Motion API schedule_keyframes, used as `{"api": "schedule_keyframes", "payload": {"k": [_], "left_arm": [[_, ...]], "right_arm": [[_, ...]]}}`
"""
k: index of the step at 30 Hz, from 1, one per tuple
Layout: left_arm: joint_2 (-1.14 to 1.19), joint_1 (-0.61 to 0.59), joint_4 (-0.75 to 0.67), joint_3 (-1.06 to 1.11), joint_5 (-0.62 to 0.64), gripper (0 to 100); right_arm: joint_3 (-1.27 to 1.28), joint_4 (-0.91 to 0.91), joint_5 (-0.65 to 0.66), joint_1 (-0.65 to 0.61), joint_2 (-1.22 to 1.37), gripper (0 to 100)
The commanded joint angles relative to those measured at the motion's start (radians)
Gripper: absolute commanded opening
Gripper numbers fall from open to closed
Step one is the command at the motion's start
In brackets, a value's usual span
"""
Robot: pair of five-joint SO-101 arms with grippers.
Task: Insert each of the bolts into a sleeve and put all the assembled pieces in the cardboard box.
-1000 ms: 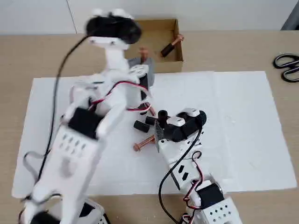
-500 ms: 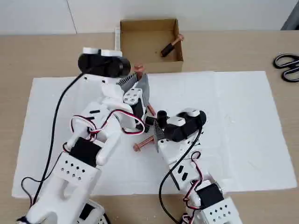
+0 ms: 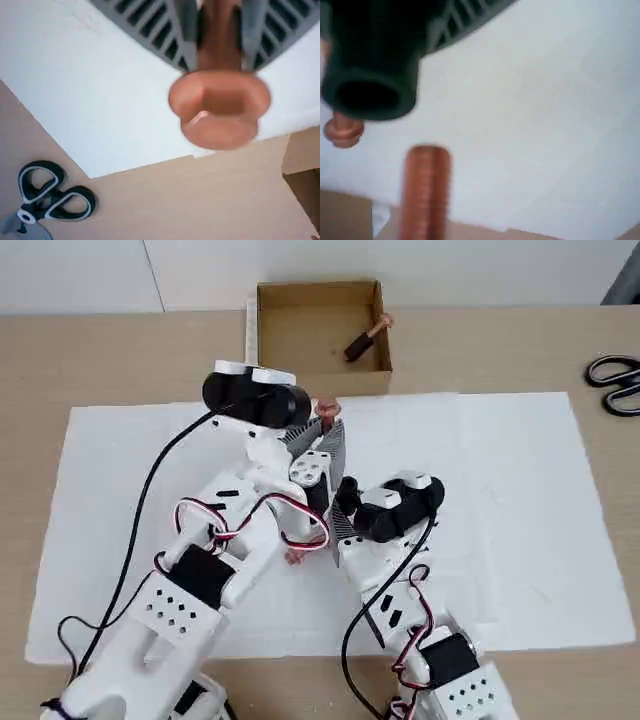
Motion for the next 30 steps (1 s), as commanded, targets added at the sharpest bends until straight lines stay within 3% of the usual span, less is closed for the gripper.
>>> {"api": "schedule_keyframes", "payload": {"k": [1,30], "left_arm": [[-0.035,0.014,-0.034,-0.007,-0.005,1],[-0.037,0.020,-0.034,0.045,-0.005,1]], "right_arm": [[-0.003,-0.015,-0.009,-0.004,-0.015,0.4],[0.018,-0.015,-0.005,-0.048,-0.015,0.4]]}}
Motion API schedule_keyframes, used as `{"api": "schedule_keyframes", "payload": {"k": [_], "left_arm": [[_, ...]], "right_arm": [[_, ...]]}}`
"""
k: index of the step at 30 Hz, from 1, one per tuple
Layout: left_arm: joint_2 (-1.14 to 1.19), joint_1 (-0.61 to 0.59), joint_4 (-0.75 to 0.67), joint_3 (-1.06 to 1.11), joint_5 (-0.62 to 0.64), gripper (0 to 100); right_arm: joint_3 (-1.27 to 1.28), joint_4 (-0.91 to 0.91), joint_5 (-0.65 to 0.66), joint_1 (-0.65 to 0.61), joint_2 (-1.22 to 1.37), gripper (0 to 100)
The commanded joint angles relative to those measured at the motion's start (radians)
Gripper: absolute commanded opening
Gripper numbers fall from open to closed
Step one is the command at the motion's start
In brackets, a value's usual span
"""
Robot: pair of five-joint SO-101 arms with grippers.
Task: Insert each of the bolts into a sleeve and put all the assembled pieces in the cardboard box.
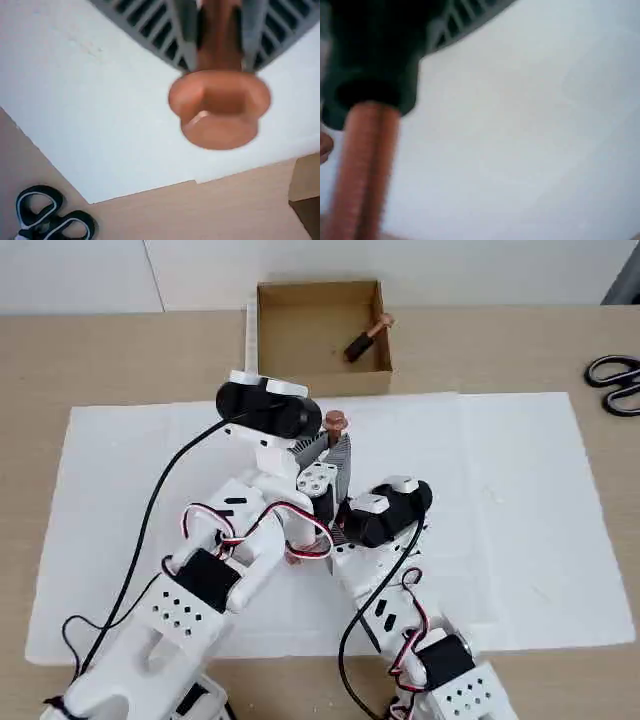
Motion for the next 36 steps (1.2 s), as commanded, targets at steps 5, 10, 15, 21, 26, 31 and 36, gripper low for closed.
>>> {"api": "schedule_keyframes", "payload": {"k": [5,10,15,21,26,31,36], "left_arm": [[-0.038,0.014,-0.025,-0.004,-0.005,1],[-0.040,0.034,-0.060,0.047,-0.006,1],[-0.041,0.034,-0.074,0.064,-0.006,1],[-0.043,0.032,-0.071,0.065,-0.052,1],[-0.043,0.032,-0.071,0.094,-0.060,1],[-0.043,0.031,-0.005,0.081,-0.060,1],[-0.044,0.031,0.049,0.074,-0.061,1]], "right_arm": [[-0.009,-0.015,-0.005,-0.002,-0.015,0.4],[-0.009,-0.015,-0.005,-0.002,-0.015,0.4],[-0.009,-0.015,-0.005,-0.002,-0.015,0.4],[-0.009,-0.015,-0.005,-0.001,-0.015,0.4],[-0.009,-0.016,-0.005,-0.001,-0.015,0.4],[-0.009,-0.016,-0.005,-0.001,-0.015,0.4],[-0.009,-0.016,-0.005,-0.001,-0.015,0.4]]}}
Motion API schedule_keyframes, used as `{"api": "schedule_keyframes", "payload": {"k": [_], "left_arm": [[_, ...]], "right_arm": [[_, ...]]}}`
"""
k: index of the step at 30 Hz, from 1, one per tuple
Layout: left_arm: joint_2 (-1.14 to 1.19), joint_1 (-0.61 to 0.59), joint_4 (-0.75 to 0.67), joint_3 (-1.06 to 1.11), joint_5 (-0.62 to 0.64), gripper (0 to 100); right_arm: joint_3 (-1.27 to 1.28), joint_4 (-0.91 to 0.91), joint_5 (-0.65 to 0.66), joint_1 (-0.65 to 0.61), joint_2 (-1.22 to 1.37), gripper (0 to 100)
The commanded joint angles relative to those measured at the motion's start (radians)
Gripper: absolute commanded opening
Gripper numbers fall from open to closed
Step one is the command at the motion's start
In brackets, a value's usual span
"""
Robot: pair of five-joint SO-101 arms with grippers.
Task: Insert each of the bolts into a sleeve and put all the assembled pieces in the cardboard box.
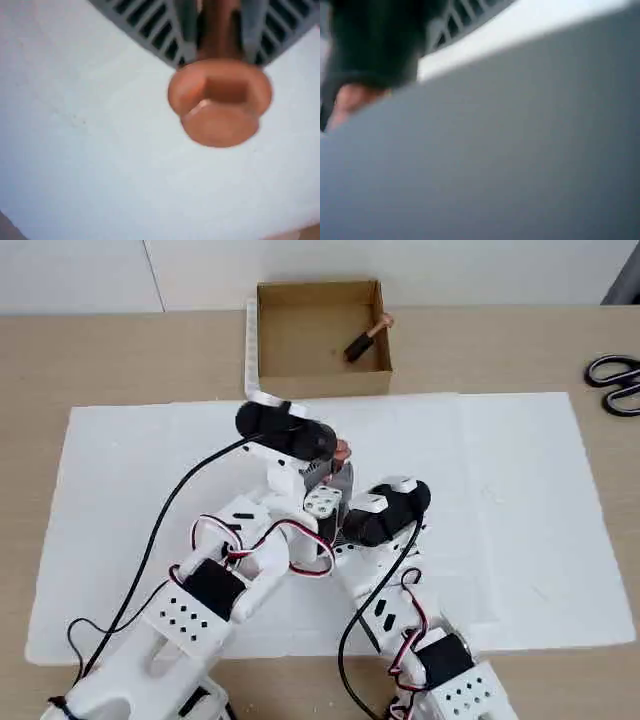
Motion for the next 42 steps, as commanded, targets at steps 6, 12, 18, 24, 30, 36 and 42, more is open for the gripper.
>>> {"api": "schedule_keyframes", "payload": {"k": [6,12,18,24,30,36,42], "left_arm": [[-0.031,-0.002,0.048,-0.028,-0.012,1],[-0.031,-0.002,0.103,-0.028,-0.012,1],[-0.031,-0.002,0.107,-0.028,-0.012,1],[-0.031,-0.002,0.106,-0.030,-0.012,1],[-0.031,-0.048,0.107,-0.056,-0.012,7],[-0.031,-0.080,0.233,-0.105,-0.012,13],[-0.031,-0.091,0.370,-0.225,-0.012,13]], "right_arm": [[-0.009,-0.016,-0.002,0.002,-0.016,0.4],[-0.009,-0.016,-0.002,0.002,-0.016,0.4],[-0.009,-0.016,-0.002,0.002,-0.016,0.4],[-0.009,-0.016,-0.002,0.002,-0.016,0.4],[-0.009,-0.016,-0.002,0.002,-0.016,0.4],[-0.009,-0.016,-0.002,0.002,-0.016,0.4],[-0.009,-0.016,-0.002,0.002,-0.016,0.4]]}}
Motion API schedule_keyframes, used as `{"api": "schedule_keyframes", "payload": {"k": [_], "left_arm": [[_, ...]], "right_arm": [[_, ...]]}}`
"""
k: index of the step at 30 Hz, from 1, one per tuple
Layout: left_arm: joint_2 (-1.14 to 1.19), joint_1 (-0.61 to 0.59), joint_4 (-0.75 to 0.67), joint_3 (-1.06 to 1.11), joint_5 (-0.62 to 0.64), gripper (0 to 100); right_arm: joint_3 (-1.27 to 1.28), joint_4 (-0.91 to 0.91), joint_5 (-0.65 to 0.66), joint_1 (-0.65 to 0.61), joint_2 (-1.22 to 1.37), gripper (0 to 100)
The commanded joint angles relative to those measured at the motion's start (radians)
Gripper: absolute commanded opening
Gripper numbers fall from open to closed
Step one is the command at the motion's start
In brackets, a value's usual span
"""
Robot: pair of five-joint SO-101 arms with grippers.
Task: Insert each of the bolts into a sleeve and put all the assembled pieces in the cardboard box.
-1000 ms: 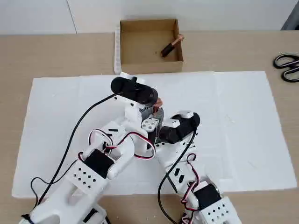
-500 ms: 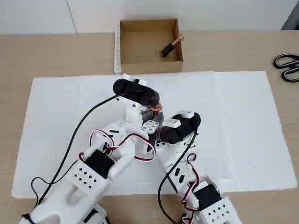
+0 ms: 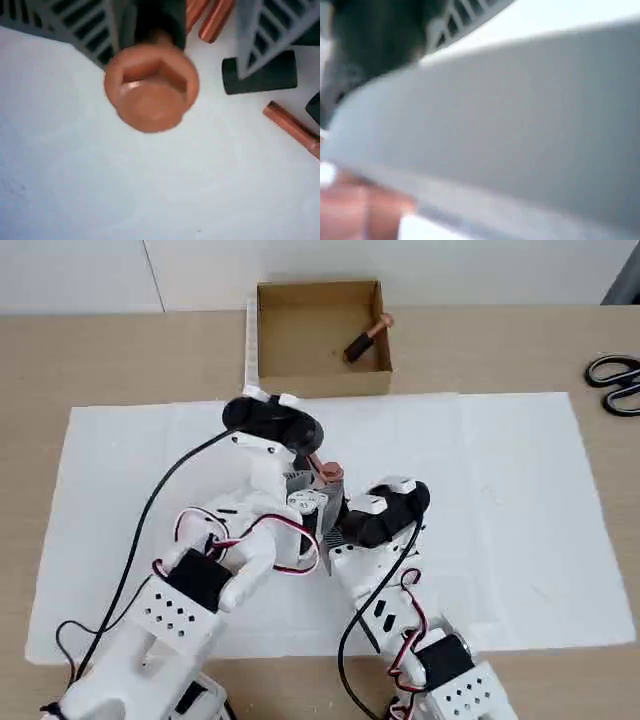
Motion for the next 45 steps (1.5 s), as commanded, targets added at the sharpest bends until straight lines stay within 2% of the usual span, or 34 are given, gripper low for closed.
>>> {"api": "schedule_keyframes", "payload": {"k": [1,10,14,18,25,27,30,34,39,45], "left_arm": [[-0.018,-0.023,0.075,-0.114,-0.009,13],[-0.018,-0.137,0.232,-0.211,-0.008,13],[-0.018,-0.152,0.270,-0.251,-0.009,13],[-0.018,-0.198,0.278,-0.260,-0.097,13],[-0.018,-0.439,0.367,-0.252,-0.278,13],[-0.017,-0.489,0.396,-0.252,-0.290,13],[-0.014,-0.535,0.440,-0.251,-0.287,13],[-0.015,-0.540,0.468,-0.228,-0.287,13],[-0.015,-0.540,0.468,-0.220,-0.287,13],[-0.015,-0.546,0.474,-0.219,-0.287,13]], "right_arm": [[-0.011,-0.016,-0.003,0.004,-0.016,0.4],[-0.009,-0.016,-0.003,0.004,-0.016,0.4],[-0.009,-0.016,-0.003,0.004,-0.016,0.4],[-0.009,-0.015,-0.003,0.010,-0.016,0.4],[-0.018,-0.015,-0.002,0.139,-0.016,0.4],[-0.020,-0.015,0.002,0.183,-0.008,0.4],[-0.057,0.030,0.037,0.231,-0.007,0.4],[-0.222,0.156,0.041,0.242,0.002,0.4],[-0.427,0.140,0.066,0.242,0.203,0.4],[-0.707,-0.099,0.077,0.283,0.690,0.4]]}}
